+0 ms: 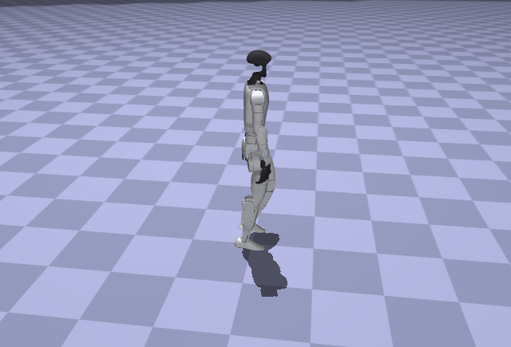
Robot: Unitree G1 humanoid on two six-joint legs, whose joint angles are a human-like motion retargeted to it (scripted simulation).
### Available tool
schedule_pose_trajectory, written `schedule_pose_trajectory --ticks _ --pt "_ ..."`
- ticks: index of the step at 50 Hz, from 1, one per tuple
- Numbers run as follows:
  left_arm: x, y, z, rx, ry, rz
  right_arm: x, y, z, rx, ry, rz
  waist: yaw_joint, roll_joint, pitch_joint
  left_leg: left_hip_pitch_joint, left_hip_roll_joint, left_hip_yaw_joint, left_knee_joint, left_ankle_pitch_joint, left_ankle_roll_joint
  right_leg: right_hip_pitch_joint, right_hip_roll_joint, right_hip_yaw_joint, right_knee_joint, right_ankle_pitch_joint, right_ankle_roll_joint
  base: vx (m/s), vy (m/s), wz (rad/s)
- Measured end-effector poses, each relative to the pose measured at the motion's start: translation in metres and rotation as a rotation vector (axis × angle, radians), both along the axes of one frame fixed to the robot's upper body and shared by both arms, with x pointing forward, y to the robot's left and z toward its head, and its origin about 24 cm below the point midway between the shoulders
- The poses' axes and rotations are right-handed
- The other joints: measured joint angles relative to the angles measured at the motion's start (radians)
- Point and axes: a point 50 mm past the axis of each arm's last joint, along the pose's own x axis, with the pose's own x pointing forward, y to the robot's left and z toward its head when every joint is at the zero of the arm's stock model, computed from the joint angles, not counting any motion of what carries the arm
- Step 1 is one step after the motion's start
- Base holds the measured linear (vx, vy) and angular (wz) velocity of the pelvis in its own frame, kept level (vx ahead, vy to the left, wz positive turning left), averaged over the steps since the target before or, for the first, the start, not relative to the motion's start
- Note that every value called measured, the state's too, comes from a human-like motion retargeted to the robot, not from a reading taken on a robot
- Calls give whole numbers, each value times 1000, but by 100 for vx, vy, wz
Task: In place motions
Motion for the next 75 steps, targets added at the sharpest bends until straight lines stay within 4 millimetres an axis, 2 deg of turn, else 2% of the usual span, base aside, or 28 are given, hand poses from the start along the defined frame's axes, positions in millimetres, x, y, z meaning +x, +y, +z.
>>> schedule_pose_trajectory --ticks 2,3,7,10,14,17,20,22,25,28,32,37,42,47,53,55,62,65,68,72,75 --pt "-9 -9 0 -27 21 52 -3 3 -1 9 10 9 119 -84 7 -42 30 176 87 -11 43 -12 -75 129 23 10 -5 5 6 -182" --pt "-13 -12 0 -34 32 77 -3 5 -1 14 11 11 132 -88 10 -64 46 186 118 -20 51 -13 -76 138 25 11 -11 3 5 -87" --pt "-34 -23 2 -76 96 159 -4 8 -1 16 19 41 148 -90 7 -124 67 194 138 -49 58 -12 -76 149 21 17 -25 3 3 -7" --pt "-49 -26 4 -83 152 164 -6 9 -2 19 28 63 152 -82 5 -117 59 184 63 -58 33 -5 -69 150 16 17 -30 0 0 0" --pt "-62 -25 7 -77 196 149 -15 6 -3 4 52 70 129 -67 1 -23 14 160 -85 -44 18 13 -55 141 14 9 -33 4 -2 17" --pt "-66 -24 8 -68 204 159 -29 1 -4 -17 89 61 115 -72 -19 83 -39 153 -220 -22 19 12 -62 148 17 3 -30 7 -4 9" --pt "-61 -20 6 -52 183 177 -43 -5 -5 -42 133 44 113 -69 -33 200 -85 130 -373 4 24 8 -56 164 24 -6 -27 5 -6 -8" --pt "-53 -15 5 -38 157 179 -51 -11 -4 -64 164 31 108 -53 -37 277 -110 96 -497 -82 -1 9 -35 164 30 -13 -26 5 -8 -3" --pt "-41 -8 4 -20 120 166 -66 -19 -3 -100 217 14 70 -25 -62 343 -119 58 -651 -164 2 7 -12 136 25 -22 -16 4 -11 41" --pt "-21 0 2 -1 72 137 -74 -24 -2 -132 246 -19 31 -7 -66 355 -112 17 -728 -141 -1 1 2 98 21 -20 -11 -8 -12 50" --pt "12 10 1 31 -12 72 -81 -27 -1 -134 262 -74 51 -19 -47 388 -118 22 -801 -112 -4 -1 -11 97 39 -24 -4 -9 -9 -7" --pt "39 13 2 38 -93 34 -83 -24 -2 -125 265 -39 54 -8 -59 395 -114 41 -845 -99 0 -23 -17 106 81 -50 8 0 -4 -21" --pt "48 10 2 23 -113 15 -79 -17 -4 -97 232 -40 33 12 -55 390 -95 36 -847 -100 5 -64 -17 126 168 -74 24 -3 -4 -2" --pt "39 8 2 24 -71 -12 -79 -13 -4 -83 240 -33 32 18 -54 394 -83 62 -848 -104 7 -109 -20 185 236 -48 57 -2 -3 -28" --pt "21 5 1 7 -27 7 -88 -16 -3 -88 261 -26 37 -1 -62 400 -94 83 -826 -121 9 -51 -14 144 132 -44 25 4 -1 -11" --pt "14 4 1 6 -18 26 -90 -18 -3 -98 275 -16 43 -8 -69 396 -95 93 -813 -127 7 -51 -16 154 120 -41 31 5 0 -24" --pt "-7 7 1 1 9 87 -78 -19 -3 -103 251 -1 47 -26 -45 352 -79 118 -674 -140 1 -42 -11 188 95 -25 1 0 0 -6" --pt "-5 13 2 17 8 88 -67 -17 -3 -92 217 -12 49 -63 -51 207 -65 127 -434 -38 -16 -61 -45 189 69 -18 2 -16 3 45" --pt "12 17 2 29 -36 78 -51 -17 -3 -68 160 -42 78 -89 5 27 -5 127 -130 161 -40 -34 -60 154 28 -6 8 -22 2 65" --pt "9 8 1 -8 -25 111 -46 -22 -2 -90 161 9 110 -94 7 -81 105 214 97 67 47 -28 -57 135 7 2 -6 -3 6 6" --pt "-9 -6 1 -36 30 167 -50 -26 -3 -137 142 7 108 -101 -14 -69 64 202 79 13 68 -43 -81 151 24 -1 -10 7 10 -9"
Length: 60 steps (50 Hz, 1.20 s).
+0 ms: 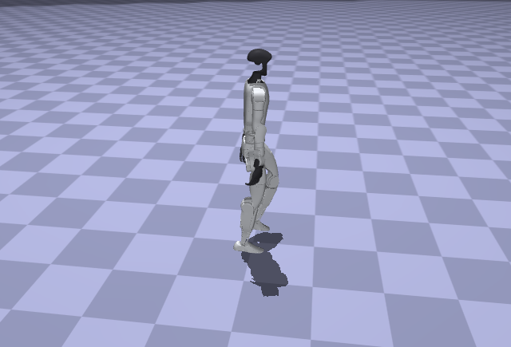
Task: In place motions
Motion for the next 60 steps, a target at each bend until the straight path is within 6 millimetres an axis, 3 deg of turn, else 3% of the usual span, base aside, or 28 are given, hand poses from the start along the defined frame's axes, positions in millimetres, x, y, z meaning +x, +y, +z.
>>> schedule_pose_trajectory --ticks 5,10,12,13,14,15,17,18,20,21,26,31,32,33,35,37,39,40,43,48,53,58,60 --pt "-19 -5 2 -15 57 2 -7 4 0 45 10 -42 8 18 12 204 -135 -104 -309 42 -48 28 -2 -2 33 -33 7 9 4 -26" --pt "-39 -5 5 -16 126 6 -28 5 -1 25 54 -47 -78 114 -44 397 -155 -162 -678 -178 -27 -32 41 -69 214 -57 18 13 -6 15" --pt "-26 -2 3 -15 99 -3 -25 5 -1 22 47 -63 -109 166 -43 378 -99 -184 -721 -174 -40 -158 23 -99 420 73 73 -24 -8 -3" --pt "-16 1 2 -4 75 -14 -22 5 -1 24 37 -81 -104 174 -30 374 -82 -173 -733 -171 -44 -243 15 -34 548 127 122 -31 -7 -120" --pt "-5 6 2 12 46 -27 -20 5 -1 28 29 -98 -63 155 -19 389 -87 -120 -752 -171 -45 -315 42 68 654 146 134 -28 -7 -227" --pt "5 12 1 32 14 -42 -19 4 -1 32 22 -116 -5 122 -8 414 -102 -45 -776 -172 -44 -380 88 189 750 148 128 -22 -7 -280" --pt "28 27 3 65 -47 -91 -21 5 -1 49 39 -171 52 64 4 443 -147 35 -825 -154 -40 -517 65 230 983 73 75 -14 -9 -135" --pt "37 34 4 85 -67 -117 -26 8 -1 68 59 -211 9 81 -2 431 -135 -11 -829 -142 -35 -539 50 195 1018 62 76 -3 -9 188" --pt "46 42 5 128 -95 -154 -40 12 0 87 100 -296 -191 225 -5 358 -38 -254 -797 -115 -37 -584 21 -3 1067 66 100 7 -6 349" --pt "52 45 6 153 -116 -158 -42 11 0 84 107 -313 -158 199 -17 371 -59 -214 -817 -110 -33 -601 36 43 1074 66 101 9 -6 104" --pt "63 50 8 178 -156 -172 -54 3 2 36 132 -274 -122 185 -35 401 -62 -177 -860 -97 -37 -529 54 68 937 83 98 10 -2 -36" --pt "39 40 4 154 -105 -162 -61 -5 4 -15 158 -214 -115 156 -51 435 -92 -175 -835 -124 -49 -243 77 94 502 149 134 19 5 11" --pt "32 37 3 144 -89 -154 -60 -6 4 -21 157 -213 -126 146 -44 436 -103 -186 -801 -137 -49 -165 76 71 394 131 130 20 9 78" --pt "24 33 2 130 -71 -143 -59 -6 4 -25 152 -216 -130 137 -42 429 -111 -189 -755 -149 -49 -97 78 34 308 20 91 19 9 17" --pt "7 27 2 98 -28 -117 -56 -5 3 -24 142 -223 -75 99 -63 375 -124 -128 -612 -143 -49 -5 36 -106 159 -85 19 13 10 -69" --pt "1 21 2 70 0 -97 -45 -3 2 -6 119 -238 -38 51 -77 233 -104 -86 -353 -2 -59 -2 9 -53 76 -72 36 -11 11 -10" --pt "7 14 1 59 -5 -73 -24 0 1 22 63 -249 -18 30 -22 78 -41 -70 -82 109 -18 2 -2 -35 56 -53 44 -31 6 59" --pt "10 11 0 57 -14 -54 -12 1 1 37 30 -241 -4 30 13 20 8 -60 41 102 17 9 -8 -47 58 -45 49 -30 4 -8" --pt "8 -3 0 -18 -17 5 18 1 2 50 -41 -139 51 2 62 -104 105 1 275 -2 46 -9 -6 10 54 -21 14 -23 8 -70" --pt "-24 -15 2 -58 71 15 33 8 2 57 -129 -30 76 -12 20 -253 130 -17 448 -79 45 -42 -22 51 47 -7 10 3 7 -35" --pt "-39 -16 5 -66 134 -6 28 15 0 97 -108 -35 58 1 11 -124 75 -6 302 -67 21 -18 -20 28 31 -11 15 4 0 12" --pt "-40 -10 5 -26 143 6 1 16 -2 88 -38 -70 6 41 -17 229 -119 -53 -285 65 -59 16 3 -16 56 -52 21 15 -2 24" --pt "-38 -6 5 -2 136 10 -13 15 -3 76 -1 -69 -2 62 -29 379 -184 -71 -540 -59 -72 12 23 -7 101 -76 19 19 -7 -2"
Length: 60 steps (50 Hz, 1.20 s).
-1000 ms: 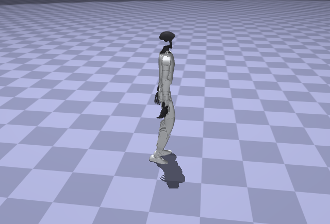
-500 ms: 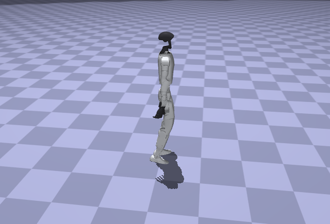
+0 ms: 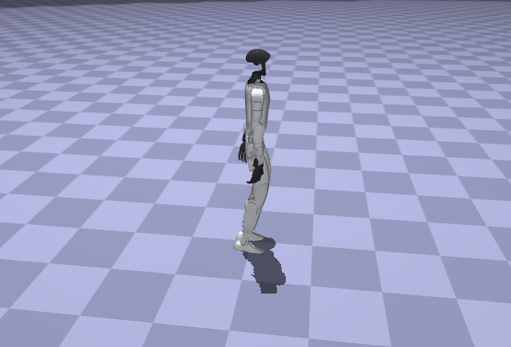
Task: In place motions
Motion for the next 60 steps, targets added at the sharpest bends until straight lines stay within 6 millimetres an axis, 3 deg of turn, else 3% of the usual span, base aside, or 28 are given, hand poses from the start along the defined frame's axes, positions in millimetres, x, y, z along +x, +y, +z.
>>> schedule_pose_trajectory --ticks 2,3,5,7,9,13,17,20,24,28,30,31,32,33,35,37,38,40,42,46,50,53,55,60 --pt "4 2 -1 15 -13 1 -12 -5 1 -25 43 9 -66 54 -25 106 49 78 -184 -114 14 -22 27 -57 72 -4 9 13 -9 68" --pt "9 1 -2 12 -24 2 -18 -9 1 -42 63 13 -95 90 -39 87 37 -35 -233 -97 27 -45 40 -92 112 28 20 -8 -10 54" --pt "36 5 -4 11 -82 -15 -16 -12 2 -65 65 -13 -127 134 -18 57 85 -91 -274 -60 15 -148 36 -99 281 155 79 -37 -11 13" --pt "70 16 -4 47 -171 -59 -8 -13 2 -66 31 -81 -126 135 36 72 97 -83 -308 -42 21 -293 27 10 512 247 141 -41 -11 -26" --pt "95 28 -2 85 -254 -124 -11 -14 2 -56 35 -125 -122 144 50 75 109 -73 -333 -21 21 -417 67 93 707 226 132 -14 -9 -33" --pt "126 53 6 146 -334 -235 -29 -13 3 -63 117 -98 -183 175 14 16 140 -107 -334 14 3 -630 55 68 1009 147 93 -4 -11 27" --pt "149 57 10 197 -375 -297 -44 -13 5 -61 158 -104 -175 172 18 9 152 -136 -329 29 -6 -675 69 83 1082 114 100 0 -8 33" --pt "154 51 11 162 -399 -283 -50 -15 6 -71 179 -62 -168 166 10 17 148 -130 -338 27 -5 -633 63 82 1010 104 86 4 0 -9" --pt "144 44 7 146 -395 -261 -50 -18 6 -87 190 -34 -142 139 3 53 125 -101 -350 16 -9 -466 82 120 737 105 87 10 3 -21" --pt "113 33 0 115 -324 -242 -46 -16 5 -80 168 -56 -167 100 5 83 75 -131 -295 -32 -6 -189 85 118 280 130 117 21 6 53" --pt "90 27 -3 93 -269 -215 -44 -15 5 -78 155 -62 -155 77 2 86 55 -117 -226 -59 -5 -61 78 35 113 -17 33 28 11 -22" --pt "76 25 -4 83 -232 -196 -43 -15 5 -77 157 -60 -110 56 -18 71 46 -68 -171 -48 -7 -26 44 -70 49 -4 9 25 14 -134" --pt "65 22 -5 73 -198 -176 -40 -15 5 -76 158 -58 -70 32 -34 42 43 -13 -95 -16 -9 -7 15 -104 1 9 -2 9 17 -165" --pt "57 19 -5 62 -170 -155 -33 -15 4 -73 155 -56 -37 1 -44 -13 54 51 20 56 -14 -23 -4 3 -17 22 15 -15 16 -75" --pt "58 11 -5 60 -150 -111 -5 -10 3 -57 102 -73 -40 -32 4 -212 97 4 334 255 -20 -58 -59 32 -1 31 42 -42 10 85" --pt "60 11 -6 83 -173 -24 28 -8 4 -26 1 -48 -51 -3 80 -358 199 -48 615 294 36 -24 -12 -41 -28 45 17 -34 1 29" --pt "56 12 -6 79 -183 18 40 -8 5 -10 -31 -14 19 -65 99 -408 251 68 754 221 94 -35 -47 33 -14 50 1 -14 -2 -134" --pt "50 11 -5 22 -175 37 62 -7 8 0 -73 61 40 -64 111 -577 399 84 1027 101 158 -53 -23 57 -10 55 -20 -8 0 -69" --pt "35 1 -4 -35 -104 19 66 -7 8 -30 -107 107 91 -69 75 -777 500 63 1247 14 226 -89 -5 83 -12 58 -43 5 -2 -20" --pt "9 0 -1 -13 -50 30 75 -4 8 -36 -211 84 172 -126 58 -1064 527 5 1485 -72 240 -127 2 187 3 57 -82 3 -2 -50" --pt "-2 -1 1 -32 -4 7 76 1 8 23 -188 53 185 -151 69 -1095 465 18 1452 -63 216 -139 -24 213 26 53 -73 -4 9 5" --pt "-6 3 2 -19 21 0 70 6 7 45 -155 51 172 -121 49 -954 464 39 1321 -70 218 -114 -15 180 -4 55 -55 8 7 15" --pt "-7 5 2 -10 22 0 63 7 6 45 -142 54 150 -93 26 -810 417 58 1165 -51 187 -91 -13 139 -28 53 -36 14 9 24" --pt "-8 7 2 23 14 13 29 5 1 29 -67 70 65 -53 -27 -313 113 71 454 63 47 -49 -42 52 -5 10 -7 22 4 27"
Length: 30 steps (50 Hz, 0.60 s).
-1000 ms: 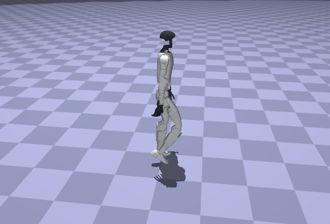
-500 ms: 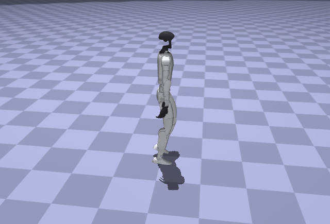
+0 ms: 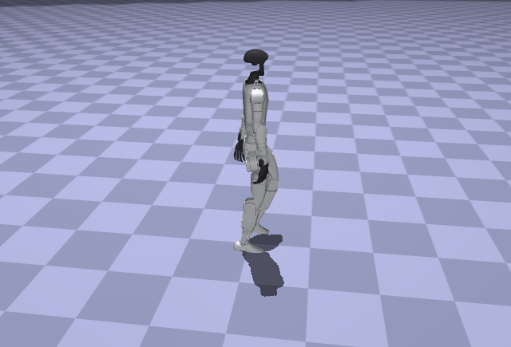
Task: In place motions
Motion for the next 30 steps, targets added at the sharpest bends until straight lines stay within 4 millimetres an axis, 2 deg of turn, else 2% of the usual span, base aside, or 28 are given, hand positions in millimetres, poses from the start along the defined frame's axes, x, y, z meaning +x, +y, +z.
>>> schedule_pose_trajectory --ticks 1,2,3,4,5,7,8,10,12,14,16,18,20,22,25,28,30 --pt "1 2 0 12 -1 -3 -9 -1 -1 -7 23 0 -18 22 2 122 -50 -31 -204 81 -25 15 18 -13 22 -15 -3 27 -6 11" --pt "2 4 0 25 -2 -8 -17 -2 -1 -13 46 -4 -37 43 0 231 -92 -54 -384 75 -43 24 35 -31 49 -26 -5 26 -10 16" --pt "4 7 0 38 -4 -18 -26 -4 -1 -21 69 -13 -56 63 -7 318 -117 -60 -518 -102 -45 20 48 -58 89 -27 -6 21 -11 47" --pt "9 8 -1 45 -9 -28 -34 -7 -1 -34 91 -26 -92 95 -26 365 -94 -27 -616 -159 -40 -7 54 -115 151 11 3 14 -12 90" --pt "14 9 -1 49 -17 -39 -41 -11 0 -49 112 -42 -138 133 -52 394 -47 25 -695 -157 -33 -44 56 -186 225 68 17 -13 -13 66" --pt "52 14 -4 50 -97 -62 -34 -15 0 -76 96 -103 -159 172 -24 319 -23 -139 -721 -112 -47 -296 46 -81 579 253 142 -50 -16 22" --pt "75 19 -4 67 -153 -80 -28 -16 0 -83 70 -154 -188 170 25 316 -14 -159 -716 -101 -52 -411 89 37 739 284 188 -60 -13 42" --pt "114 32 -1 102 -268 -136 -23 -21 1 -92 32 -259 -217 165 96 338 -12 -168 -731 -86 -48 -571 97 74 1026 241 167 -45 -7 43" --pt "145 47 7 127 -352 -208 -30 -23 2 -83 72 -307 -271 213 106 293 32 -217 -728 -65 -49 -751 88 18 1259 175 136 -24 -7 64" --pt "158 58 11 166 -388 -252 -46 -24 3 -95 156 -296 -336 259 94 245 69 -266 -716 -54 -48 -900 86 -25 1405 134 113 0 -10 63" --pt "166 58 13 215 -413 -296 -68 -29 6 -125 222 -304 -337 288 59 211 83 -289 -713 -47 -41 -1002 91 -36 1482 110 112 15 -6 29" --pt "179 55 15 241 -457 -333 -85 -32 8 -149 252 -323 -313 297 45 204 90 -302 -713 -46 -30 -1019 73 -50 1489 104 97 8 -4 20" --pt "189 51 17 226 -496 -344 -93 -33 9 -169 259 -317 -295 278 50 221 75 -292 -720 -52 -17 -973 46 -34 1449 105 76 0 0 0" --pt "190 46 16 193 -500 -347 -100 -33 10 -179 275 -302 -268 247 39 250 50 -261 -740 -60 -14 -885 51 15 1350 112 78 8 3 -39" --pt "174 37 10 173 -472 -321 -110 -33 12 -189 303 -286 -230 224 -1 275 28 -217 -764 -74 -20 -692 101 86 1069 139 100 14 5 -61" --pt "143 30 2 147 -403 -281 -102 -30 10 -167 305 -283 -185 170 13 347 -4 -163 -762 -100 -35 -394 145 175 662 179 144 19 6 -42" --pt "114 22 -3 113 -334 -243 -97 -27 8 -154 282 -283 -216 158 23 362 -26 -195 -719 -122 -41 -178 125 98 326 247 160 22 6 69"
